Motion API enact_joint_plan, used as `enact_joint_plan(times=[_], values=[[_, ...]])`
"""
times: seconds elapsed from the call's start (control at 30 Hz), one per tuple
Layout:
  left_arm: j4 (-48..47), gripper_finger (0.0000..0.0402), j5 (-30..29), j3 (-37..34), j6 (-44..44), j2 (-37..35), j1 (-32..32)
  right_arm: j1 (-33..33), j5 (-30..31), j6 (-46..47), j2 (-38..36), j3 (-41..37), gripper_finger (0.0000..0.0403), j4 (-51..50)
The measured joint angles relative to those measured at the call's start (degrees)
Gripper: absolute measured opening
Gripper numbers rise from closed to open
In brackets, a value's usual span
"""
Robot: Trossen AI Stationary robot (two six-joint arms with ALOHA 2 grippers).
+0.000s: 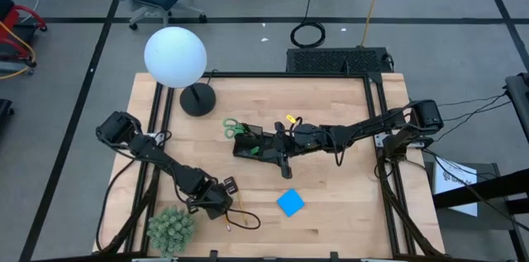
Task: Pick and place office supplies into organizer
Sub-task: Put the orange pencil into the black desk organizer
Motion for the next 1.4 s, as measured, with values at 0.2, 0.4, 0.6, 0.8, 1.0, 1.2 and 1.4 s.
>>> enact_joint_plan(times=[0.2,0.4,0.6,0.8,1.0,1.2,1.4], values=[[0.6,0.0131,2.5,-0.1,-0.2,-0.4,0.5,0.0,0.0,0.0,0.0,0.0,0.0155,0.0],[1.0,0.0131,5.2,-0.1,-0.3,-0.3,1.1,0.0,0.0,0.0,0.0,0.0,0.0155,0.0],[1.4,0.0131,6.5,-0.2,0.0,-0.2,1.0,0.0,0.0,0.0,0.0,0.0,0.0155,0.0],[2.4,0.0088,7.1,-0.2,0.0,-0.2,1.0,0.0,0.0,0.0,0.0,0.0,0.0155,0.0],[2.9,0.0011,7.8,-0.2,-0.4,-0.2,1.3,0.0,0.0,-0.1,0.0,0.0,0.0155,0.0],[2.9,0.0013,7.8,-0.2,-0.7,-0.2,1.4,0.0,0.0,-0.1,0.0,0.0,0.0155,0.0],[2.9,0.0006,7.5,-0.2,-0.6,-0.2,1.4,0.0,0.0,-0.1,0.0,0.0,0.0155,0.0]])
